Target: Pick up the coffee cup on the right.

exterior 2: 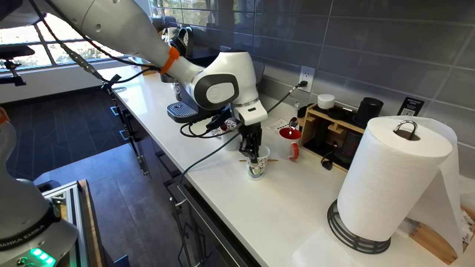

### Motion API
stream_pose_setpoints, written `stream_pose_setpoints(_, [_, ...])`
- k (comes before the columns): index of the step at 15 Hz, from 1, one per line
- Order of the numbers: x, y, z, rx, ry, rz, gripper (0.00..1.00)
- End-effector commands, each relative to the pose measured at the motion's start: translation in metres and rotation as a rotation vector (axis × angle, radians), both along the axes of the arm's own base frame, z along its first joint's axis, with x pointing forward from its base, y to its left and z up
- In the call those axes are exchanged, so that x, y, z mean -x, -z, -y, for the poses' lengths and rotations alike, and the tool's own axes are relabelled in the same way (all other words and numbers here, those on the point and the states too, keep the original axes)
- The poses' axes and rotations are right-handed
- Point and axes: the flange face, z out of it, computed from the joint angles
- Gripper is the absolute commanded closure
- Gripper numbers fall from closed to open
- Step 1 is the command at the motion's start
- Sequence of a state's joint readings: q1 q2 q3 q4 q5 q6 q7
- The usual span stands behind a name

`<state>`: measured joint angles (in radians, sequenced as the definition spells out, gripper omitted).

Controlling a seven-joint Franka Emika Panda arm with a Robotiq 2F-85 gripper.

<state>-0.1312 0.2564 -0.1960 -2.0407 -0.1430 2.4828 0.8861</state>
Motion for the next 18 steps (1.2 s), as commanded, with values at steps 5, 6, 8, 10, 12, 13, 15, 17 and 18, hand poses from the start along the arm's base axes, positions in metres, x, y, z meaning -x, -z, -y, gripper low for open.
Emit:
stream_pose_setpoints(5, [0.034,-0.063,-0.022,-0.041,-0.271,0.041,0.99])
stream_pose_setpoints(6, [0.045,-0.076,-0.024,-0.019,-0.331,0.048,0.99])
stream_pose_setpoints(8, [0.069,-0.103,-0.021,0.028,-0.439,0.091,0.99])
stream_pose_setpoints(10, [0.099,-0.132,-0.015,0.060,-0.543,0.140,0.99])
stream_pose_setpoints(12, [0.130,-0.162,-0.012,0.072,-0.622,0.226,0.99])
stream_pose_setpoints(13, [0.144,-0.178,-0.011,0.074,-0.640,0.280,0.99])
stream_pose_setpoints(15, [0.176,-0.212,-0.004,0.069,-0.647,0.392,0.99])
stream_pose_setpoints(17, [0.211,-0.249,0.004,0.069,-0.597,0.501,0.99])
stream_pose_setpoints(18, [0.228,-0.270,0.008,0.082,-0.557,0.551,0.99])
